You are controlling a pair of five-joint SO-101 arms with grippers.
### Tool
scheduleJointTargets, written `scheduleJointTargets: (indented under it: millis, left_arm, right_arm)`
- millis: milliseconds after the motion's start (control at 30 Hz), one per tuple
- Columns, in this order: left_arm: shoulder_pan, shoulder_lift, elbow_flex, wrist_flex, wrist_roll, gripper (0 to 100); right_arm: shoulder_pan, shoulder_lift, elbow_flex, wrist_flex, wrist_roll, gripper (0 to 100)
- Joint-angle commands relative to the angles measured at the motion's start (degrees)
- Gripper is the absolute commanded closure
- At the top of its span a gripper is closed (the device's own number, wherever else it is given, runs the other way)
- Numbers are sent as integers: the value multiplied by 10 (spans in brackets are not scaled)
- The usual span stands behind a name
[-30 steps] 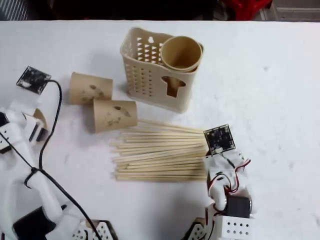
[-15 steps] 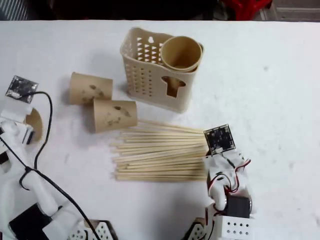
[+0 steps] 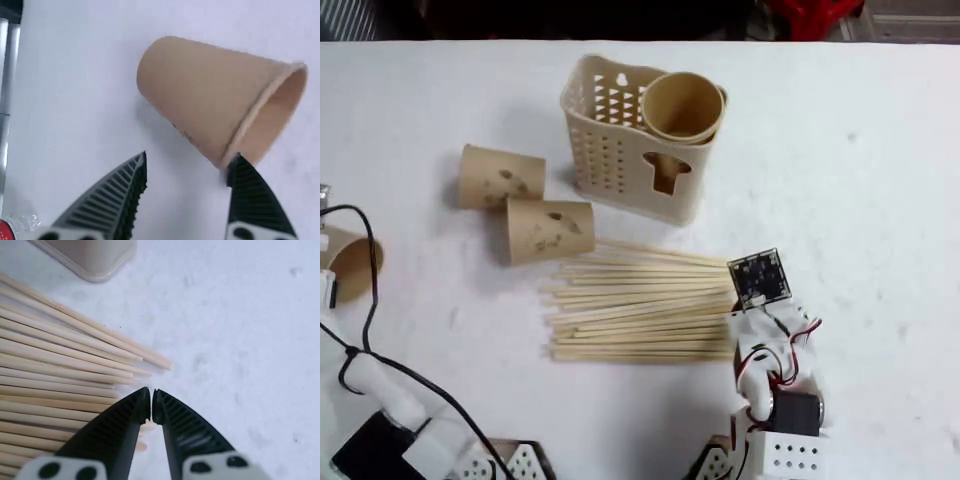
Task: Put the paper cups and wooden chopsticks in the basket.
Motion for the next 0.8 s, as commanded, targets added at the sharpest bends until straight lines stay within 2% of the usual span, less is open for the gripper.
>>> scheduleJointTargets:
  millis: [0, 167, 433, 567, 767]
  left_arm:
    - [-4, -1, 42, -107, 44, 740]
    - [4, -1, 104, -209, 95, 740]
    - [41, 0, 212, -375, 98, 740]
    - [46, 0, 219, -386, 98, 743]
    - [46, 0, 211, -389, 97, 838]
  right_arm:
    - [0, -3, -3, -8, 4, 974]
    - [0, -3, -3, -8, 4, 974]
    - [0, -3, -3, -8, 4, 974]
    - [0, -3, -3, -8, 4, 974]
    - [2, -3, -3, -8, 4, 974]
